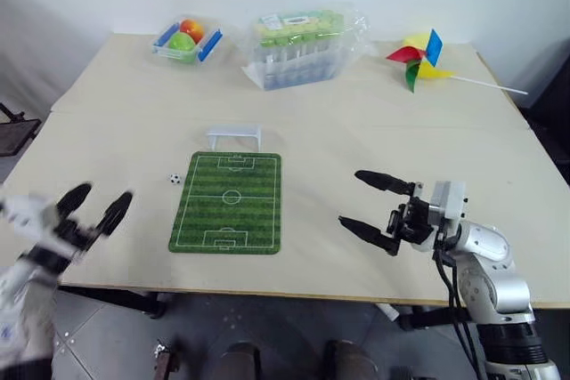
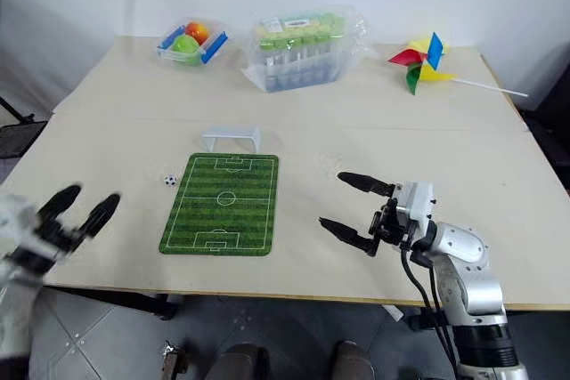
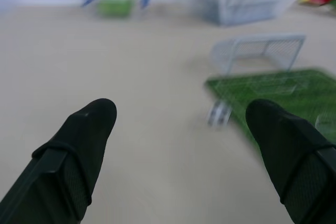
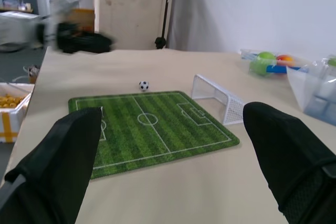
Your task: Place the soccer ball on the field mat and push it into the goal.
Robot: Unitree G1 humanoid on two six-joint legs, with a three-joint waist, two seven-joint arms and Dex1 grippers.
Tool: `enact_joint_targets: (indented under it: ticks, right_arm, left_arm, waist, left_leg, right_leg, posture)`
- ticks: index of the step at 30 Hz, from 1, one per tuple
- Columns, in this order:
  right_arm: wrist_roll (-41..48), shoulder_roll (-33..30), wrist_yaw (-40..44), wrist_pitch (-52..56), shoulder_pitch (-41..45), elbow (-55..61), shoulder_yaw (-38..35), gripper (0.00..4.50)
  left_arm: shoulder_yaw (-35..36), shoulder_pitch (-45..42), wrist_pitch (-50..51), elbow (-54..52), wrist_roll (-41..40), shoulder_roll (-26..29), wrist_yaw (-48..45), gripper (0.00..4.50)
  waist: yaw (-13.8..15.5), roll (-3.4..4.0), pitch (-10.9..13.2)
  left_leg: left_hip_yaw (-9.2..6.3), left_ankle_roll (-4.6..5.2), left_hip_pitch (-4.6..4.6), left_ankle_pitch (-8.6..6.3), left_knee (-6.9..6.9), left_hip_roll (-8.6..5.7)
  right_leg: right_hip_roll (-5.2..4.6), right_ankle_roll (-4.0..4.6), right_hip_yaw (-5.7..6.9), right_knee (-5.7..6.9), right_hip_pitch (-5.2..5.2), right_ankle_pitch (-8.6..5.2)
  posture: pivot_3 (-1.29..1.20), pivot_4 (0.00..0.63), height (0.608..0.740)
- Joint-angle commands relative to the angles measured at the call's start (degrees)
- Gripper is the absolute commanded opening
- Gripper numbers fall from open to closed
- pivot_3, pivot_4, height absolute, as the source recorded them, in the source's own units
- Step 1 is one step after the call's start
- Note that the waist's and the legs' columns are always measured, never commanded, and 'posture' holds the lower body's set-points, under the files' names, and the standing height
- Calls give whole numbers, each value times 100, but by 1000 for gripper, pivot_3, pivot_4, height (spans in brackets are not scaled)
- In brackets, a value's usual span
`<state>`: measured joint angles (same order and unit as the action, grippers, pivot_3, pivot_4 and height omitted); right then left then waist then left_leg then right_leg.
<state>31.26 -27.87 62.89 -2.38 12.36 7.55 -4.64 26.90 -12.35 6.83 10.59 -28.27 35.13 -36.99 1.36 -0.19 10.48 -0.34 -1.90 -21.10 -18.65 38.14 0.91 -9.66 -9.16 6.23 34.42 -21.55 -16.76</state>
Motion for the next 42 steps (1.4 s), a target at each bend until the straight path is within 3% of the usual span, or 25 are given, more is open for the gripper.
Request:
enact_joint_targets:
  ticks: [1, 6, 15, 18, 27, 28, 34, 38, 42]
  right_arm:
    - [-33, 15, -120, 7, -8, 251, 26, 4500]
    - [-97, 67, -379, 91, -124, 541, 125, 4500]
    - [-122, 48, -790, 188, -341, 887, 98, 4500]
    - [-130, 38, -814, 171, -367, 901, 88, 4500]
    - [-143, 28, -773, 88, -368, 799, 61, 4500]
    - [-145, 23, -757, 80, -369, 786, 61, 4500]
    - [-65, -117, -524, 73, -372, 691, -28, 4500]
    - [46, -389, -164, 47, -421, 573, -185, 4500]
    - [375, -1071, 910, 191, -843, 599, -279, 4500]
  left_arm:
    - [-378, -515, 38, 695, 398, 111, 28, 4486]
    - [-805, -1185, -49, 1505, 694, 128, -167, 4486]
    - [-1022, -1457, -299, 2274, 1036, 156, -366, 4486]
    - [-1031, -1429, -383, 2413, 1124, 171, -395, 3876]
    - [-935, -1434, -544, 2534, 1002, 124, -573, 1008]
    - [-864, -1403, -615, 2510, 877, 157, -808, 843]
    - [-293, -1292, -834, 2262, 70, 624, -2356, 843]
    - [-744, -1001, -777, 1340, 13, 919, -3418, 843]
    - [-1532, -768, -545, 287, 21, 977, -4351, 843]
  waist:
    - [-78, -1, -1]
    - [-239, -1, 0]
    - [-210, -3, 0]
    - [-168, -3, 1]
    - [-135, -3, 0]
    - [-136, -2, 0]
    - [-165, -3, 1]
    - [-131, -2, 1]
    - [-4, -2, 1]
  left_leg:
    - [9, 1, 5, -1, -2, 0]
    - [26, 0, 7, -3, -20, 5]
    - [27, 0, 3, -3, -7, 6]
    - [27, 0, 2, -3, -7, 6]
    - [27, 0, 2, -3, -6, 6]
    - [27, 0, 2, -3, -6, 6]
    - [30, 0, 2, -3, -7, 8]
    - [32, 1, 2, -4, -8, 8]
    - [31, 4, 0, -6, -5, 8]
  right_leg:
    - [0, -1, -6, -1, -2, 0]
    - [4, 0, -10, -2, -23, 0]
    - [4, -1, -11, 2, -21, 0]
    - [4, -1, -11, 2, -22, 0]
    - [4, -1, -11, 3, -22, 0]
    - [4, -1, -11, 3, -22, 0]
    - [4, -1, -11, 3, -25, 0]
    - [4, -1, -13, 2, -25, 0]
    - [4, -1, -13, 0, -21, 1]
  posture:
    - [0, 150, 740]
    - [0, 150, 740]
    - [0, 150, 740]
    - [0, 150, 740]
    - [0, 150, 740]
    - [0, 150, 740]
    - [0, 150, 740]
    - [0, 150, 740]
    - [0, 150, 740]
